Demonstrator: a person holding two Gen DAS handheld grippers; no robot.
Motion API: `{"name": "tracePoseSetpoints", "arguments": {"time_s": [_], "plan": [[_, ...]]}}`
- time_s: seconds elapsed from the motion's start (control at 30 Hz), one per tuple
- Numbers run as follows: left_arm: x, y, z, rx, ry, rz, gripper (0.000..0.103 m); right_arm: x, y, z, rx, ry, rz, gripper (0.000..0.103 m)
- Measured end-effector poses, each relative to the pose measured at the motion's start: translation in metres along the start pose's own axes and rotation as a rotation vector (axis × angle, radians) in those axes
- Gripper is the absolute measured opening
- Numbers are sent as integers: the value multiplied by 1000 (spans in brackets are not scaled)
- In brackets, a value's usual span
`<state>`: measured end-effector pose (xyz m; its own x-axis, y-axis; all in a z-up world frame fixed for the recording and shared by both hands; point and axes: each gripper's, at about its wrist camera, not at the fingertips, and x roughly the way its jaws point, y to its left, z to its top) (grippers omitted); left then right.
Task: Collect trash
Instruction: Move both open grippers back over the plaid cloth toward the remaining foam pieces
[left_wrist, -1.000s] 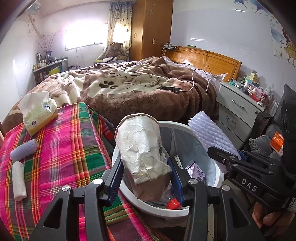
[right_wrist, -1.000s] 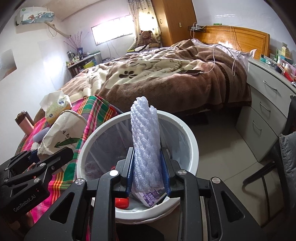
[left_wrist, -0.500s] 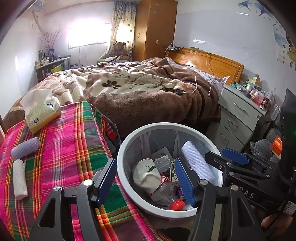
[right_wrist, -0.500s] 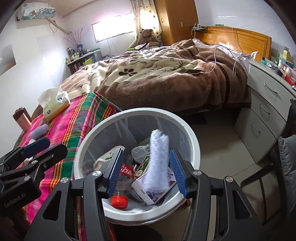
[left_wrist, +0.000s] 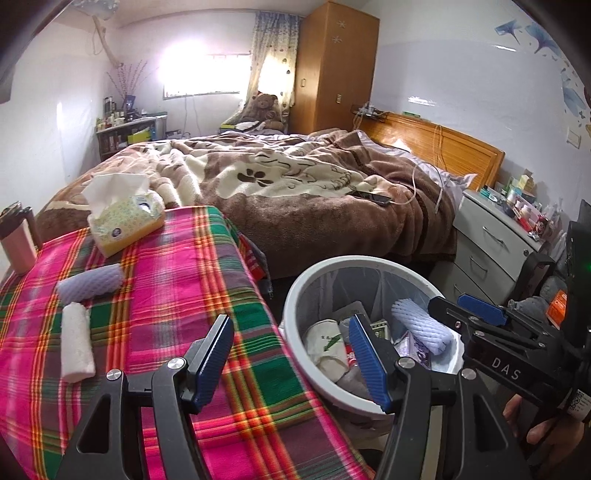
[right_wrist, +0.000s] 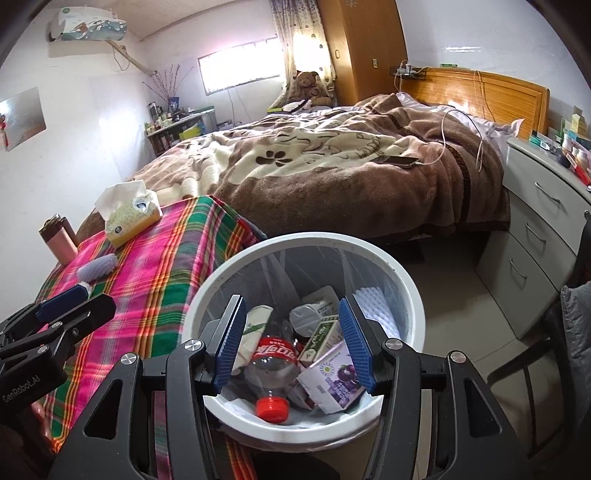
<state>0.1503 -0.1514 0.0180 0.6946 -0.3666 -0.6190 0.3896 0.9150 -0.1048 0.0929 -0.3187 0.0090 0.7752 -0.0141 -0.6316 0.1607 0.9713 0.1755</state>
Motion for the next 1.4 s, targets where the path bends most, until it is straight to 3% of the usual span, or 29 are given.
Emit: {"name": "tracePoseSetpoints", "arguments": {"time_s": [0.6, 1.03, 1.4], "plan": [[-32, 74, -12, -78, -32, 158, 64, 8, 59, 6, -106, -35, 119, 54], [-30, 158, -30, -222, 12, 273, 68, 35, 112, 8, -210, 5, 217, 54], [-12, 200, -38, -284, 64, 346, 69, 64, 161, 14, -334, 42, 283, 54]]}}
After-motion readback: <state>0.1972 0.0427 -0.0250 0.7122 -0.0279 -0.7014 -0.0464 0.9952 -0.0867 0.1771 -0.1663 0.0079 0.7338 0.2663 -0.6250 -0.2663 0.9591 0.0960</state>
